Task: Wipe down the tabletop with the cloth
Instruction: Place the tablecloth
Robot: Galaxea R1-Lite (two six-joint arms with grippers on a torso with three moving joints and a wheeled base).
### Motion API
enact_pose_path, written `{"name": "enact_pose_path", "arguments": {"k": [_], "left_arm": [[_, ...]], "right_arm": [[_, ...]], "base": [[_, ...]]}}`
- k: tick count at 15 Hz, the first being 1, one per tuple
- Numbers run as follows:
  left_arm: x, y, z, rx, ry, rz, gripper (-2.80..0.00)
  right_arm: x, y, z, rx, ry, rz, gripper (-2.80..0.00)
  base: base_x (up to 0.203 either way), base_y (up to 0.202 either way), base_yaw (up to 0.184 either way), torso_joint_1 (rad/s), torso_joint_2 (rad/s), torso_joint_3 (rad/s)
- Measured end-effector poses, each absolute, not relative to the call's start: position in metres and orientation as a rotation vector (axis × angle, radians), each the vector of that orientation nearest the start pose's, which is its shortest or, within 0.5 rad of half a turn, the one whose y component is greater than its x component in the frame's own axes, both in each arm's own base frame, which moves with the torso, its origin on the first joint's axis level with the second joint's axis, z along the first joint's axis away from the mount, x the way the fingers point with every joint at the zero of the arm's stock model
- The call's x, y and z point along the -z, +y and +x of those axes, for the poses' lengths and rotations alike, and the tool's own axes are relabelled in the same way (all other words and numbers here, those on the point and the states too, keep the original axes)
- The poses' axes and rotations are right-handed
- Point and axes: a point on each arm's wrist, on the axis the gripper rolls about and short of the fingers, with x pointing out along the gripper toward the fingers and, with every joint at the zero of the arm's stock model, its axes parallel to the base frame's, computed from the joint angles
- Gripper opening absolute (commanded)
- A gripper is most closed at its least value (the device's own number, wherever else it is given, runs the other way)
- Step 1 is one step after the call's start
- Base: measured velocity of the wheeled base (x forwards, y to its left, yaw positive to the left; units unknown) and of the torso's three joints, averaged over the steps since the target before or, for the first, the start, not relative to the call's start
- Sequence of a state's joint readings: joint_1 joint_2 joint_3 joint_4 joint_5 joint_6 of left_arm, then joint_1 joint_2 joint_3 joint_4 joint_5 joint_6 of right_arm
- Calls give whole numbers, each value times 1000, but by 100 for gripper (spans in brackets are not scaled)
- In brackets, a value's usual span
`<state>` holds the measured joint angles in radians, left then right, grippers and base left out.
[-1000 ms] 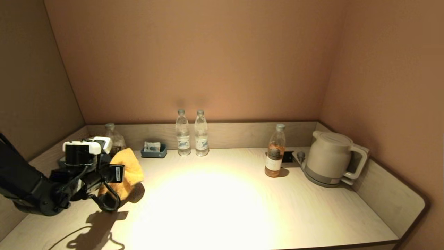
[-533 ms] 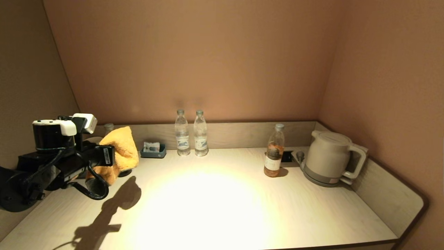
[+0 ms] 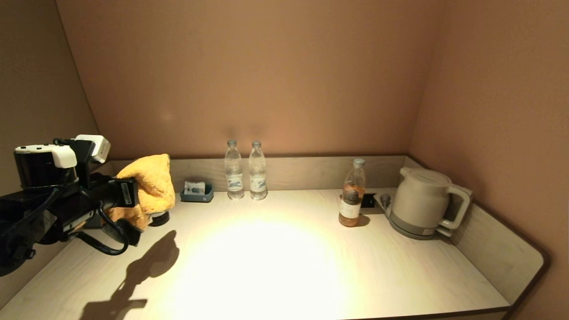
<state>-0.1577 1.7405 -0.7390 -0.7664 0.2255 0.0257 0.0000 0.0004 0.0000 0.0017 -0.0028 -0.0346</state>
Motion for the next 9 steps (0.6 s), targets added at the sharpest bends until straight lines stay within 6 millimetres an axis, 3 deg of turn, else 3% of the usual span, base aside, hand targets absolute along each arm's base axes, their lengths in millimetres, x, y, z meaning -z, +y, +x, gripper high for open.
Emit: {"name": "enact_pose_path", "arguments": {"k": [4,9], "left_arm": [[-167,-29,301,-128,231,74,-280],[-161,18,295,-339,267,93,-280]], "right_arm": [[-75,0,-23,4,2,-35,-280],[-75,0,-23,3,2,-34,-280]], "base": [[0,0,0,0,0,0],[0,0,0,0,0,0]]}}
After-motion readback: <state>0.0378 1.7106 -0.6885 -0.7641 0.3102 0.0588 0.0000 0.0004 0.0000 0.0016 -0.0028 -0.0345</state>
